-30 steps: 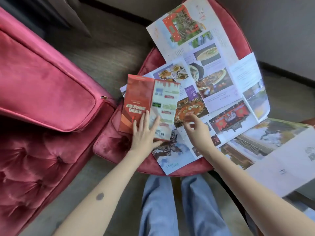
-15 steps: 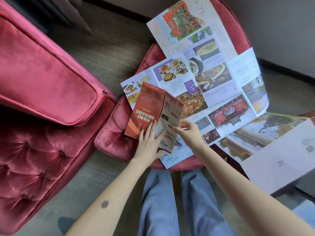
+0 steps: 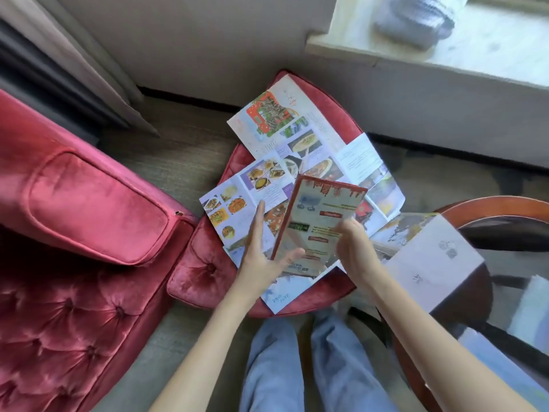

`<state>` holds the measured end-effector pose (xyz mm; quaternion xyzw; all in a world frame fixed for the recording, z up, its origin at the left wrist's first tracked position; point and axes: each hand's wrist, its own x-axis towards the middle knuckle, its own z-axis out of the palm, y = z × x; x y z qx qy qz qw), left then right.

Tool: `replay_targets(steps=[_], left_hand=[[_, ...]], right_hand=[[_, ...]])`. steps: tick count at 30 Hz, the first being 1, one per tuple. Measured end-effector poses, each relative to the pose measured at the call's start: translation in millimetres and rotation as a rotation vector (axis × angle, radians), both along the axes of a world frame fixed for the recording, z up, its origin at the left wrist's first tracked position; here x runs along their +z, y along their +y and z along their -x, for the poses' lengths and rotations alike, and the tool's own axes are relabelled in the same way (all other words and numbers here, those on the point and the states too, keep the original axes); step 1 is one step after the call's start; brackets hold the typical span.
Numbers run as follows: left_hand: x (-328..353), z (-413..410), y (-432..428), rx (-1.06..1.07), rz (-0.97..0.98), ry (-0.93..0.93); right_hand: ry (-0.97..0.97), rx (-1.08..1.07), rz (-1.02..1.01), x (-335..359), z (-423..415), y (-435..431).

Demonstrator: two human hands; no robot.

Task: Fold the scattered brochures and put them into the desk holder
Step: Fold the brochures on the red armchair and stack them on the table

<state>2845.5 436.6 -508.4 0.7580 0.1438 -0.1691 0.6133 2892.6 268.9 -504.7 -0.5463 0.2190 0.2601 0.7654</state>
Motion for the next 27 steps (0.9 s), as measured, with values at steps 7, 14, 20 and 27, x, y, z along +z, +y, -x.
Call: replay_targets(steps=[7, 14, 20, 27], left_hand=[[42.7, -27.5, -62.0, -0.028, 0.025, -0.139], [55.4, -15.3, -120.1, -0.169, -0.329, -0.457], [56.2, 27.2, -183.1, -0.614, -0.597, -0.706], [49.6, 45.7, -241.8, -0.951, -0.622, -0.806]], right_hand=[[-0.160, -0.024, 0.218, 39.3, -9.0, -40.4], [0.134, -0.121, 0.358, 29.1, 25.7, -108.6], [0.256, -0.339, -0.070, 48.3, 88.4, -195.1], [0.258, -0.220, 0.208, 49.4, 148.3, -270.7]])
